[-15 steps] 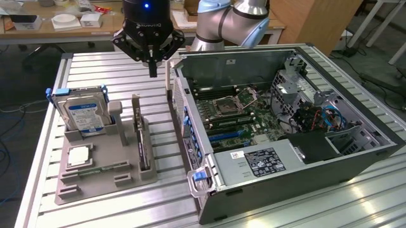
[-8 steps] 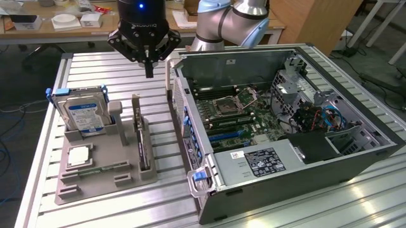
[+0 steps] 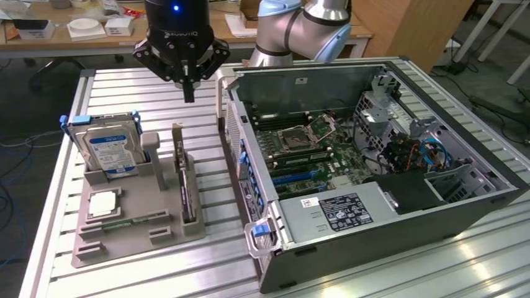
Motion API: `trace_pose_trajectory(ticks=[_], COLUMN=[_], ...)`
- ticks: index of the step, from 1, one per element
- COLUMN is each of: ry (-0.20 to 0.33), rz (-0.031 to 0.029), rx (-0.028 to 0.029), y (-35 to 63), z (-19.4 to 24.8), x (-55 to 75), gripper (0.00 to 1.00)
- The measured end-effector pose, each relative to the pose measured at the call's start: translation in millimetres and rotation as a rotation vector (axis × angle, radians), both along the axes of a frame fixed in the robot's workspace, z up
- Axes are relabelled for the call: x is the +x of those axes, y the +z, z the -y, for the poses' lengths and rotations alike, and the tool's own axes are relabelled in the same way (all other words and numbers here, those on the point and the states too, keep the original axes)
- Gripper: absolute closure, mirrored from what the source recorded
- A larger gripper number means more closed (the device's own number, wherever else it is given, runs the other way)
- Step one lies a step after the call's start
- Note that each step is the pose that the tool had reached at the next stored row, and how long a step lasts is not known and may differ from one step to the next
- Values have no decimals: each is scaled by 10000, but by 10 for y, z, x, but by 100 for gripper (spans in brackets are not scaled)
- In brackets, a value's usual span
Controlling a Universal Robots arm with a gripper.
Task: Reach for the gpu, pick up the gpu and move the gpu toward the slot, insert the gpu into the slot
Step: 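Reach for the gpu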
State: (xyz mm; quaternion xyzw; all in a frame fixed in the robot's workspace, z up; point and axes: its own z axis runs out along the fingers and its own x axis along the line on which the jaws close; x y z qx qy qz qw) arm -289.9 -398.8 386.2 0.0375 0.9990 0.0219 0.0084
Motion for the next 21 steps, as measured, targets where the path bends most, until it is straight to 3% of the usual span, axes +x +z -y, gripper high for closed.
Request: trace_pose_trajectory(ticks=[21], ry=[0], rz=[-39], rx=[0], y=[-9], z=[0], x=[-198], gripper=[90])
